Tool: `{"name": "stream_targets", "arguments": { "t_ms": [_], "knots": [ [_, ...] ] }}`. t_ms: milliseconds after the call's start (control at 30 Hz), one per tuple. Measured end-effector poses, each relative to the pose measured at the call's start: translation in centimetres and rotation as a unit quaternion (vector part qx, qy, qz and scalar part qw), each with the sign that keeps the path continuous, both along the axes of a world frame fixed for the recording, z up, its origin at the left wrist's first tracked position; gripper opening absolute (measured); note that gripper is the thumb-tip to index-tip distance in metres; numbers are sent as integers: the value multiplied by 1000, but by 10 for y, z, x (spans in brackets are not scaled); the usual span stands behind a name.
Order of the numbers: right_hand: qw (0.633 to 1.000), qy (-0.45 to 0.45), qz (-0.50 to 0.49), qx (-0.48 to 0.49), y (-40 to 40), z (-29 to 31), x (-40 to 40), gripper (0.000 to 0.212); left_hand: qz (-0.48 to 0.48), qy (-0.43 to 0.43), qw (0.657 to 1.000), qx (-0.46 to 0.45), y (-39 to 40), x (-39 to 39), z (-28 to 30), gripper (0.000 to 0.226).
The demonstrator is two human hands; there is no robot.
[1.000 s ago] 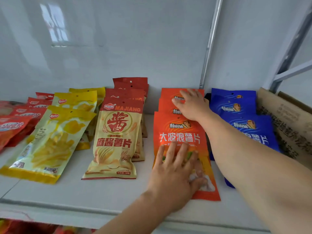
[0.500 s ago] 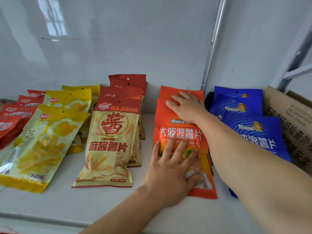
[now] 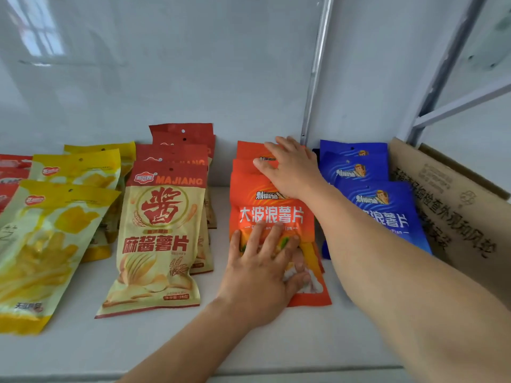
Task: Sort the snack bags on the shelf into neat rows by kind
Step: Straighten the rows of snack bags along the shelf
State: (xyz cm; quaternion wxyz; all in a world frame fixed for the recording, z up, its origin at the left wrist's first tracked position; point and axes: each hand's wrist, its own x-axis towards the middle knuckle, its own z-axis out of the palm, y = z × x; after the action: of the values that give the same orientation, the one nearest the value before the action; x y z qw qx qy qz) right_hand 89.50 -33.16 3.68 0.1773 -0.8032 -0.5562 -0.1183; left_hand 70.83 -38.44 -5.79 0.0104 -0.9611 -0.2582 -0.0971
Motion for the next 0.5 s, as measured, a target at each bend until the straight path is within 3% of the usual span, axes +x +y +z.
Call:
{"name": "stream_targets", "arguments": {
  "t_ms": [167,400,500],
  "knots": [
    [996,39,-51,64,-76,2,8,66,5,-5,1000,10,-1,0,3,70],
    [977,128,-144,90,-185,-27,36,62,55,-97,993,43,-29,22,19,76],
    [969,156,-159,106,-213,-41,49,61,7,-239,970,-30,-59,51,28,72]
  ]
}}
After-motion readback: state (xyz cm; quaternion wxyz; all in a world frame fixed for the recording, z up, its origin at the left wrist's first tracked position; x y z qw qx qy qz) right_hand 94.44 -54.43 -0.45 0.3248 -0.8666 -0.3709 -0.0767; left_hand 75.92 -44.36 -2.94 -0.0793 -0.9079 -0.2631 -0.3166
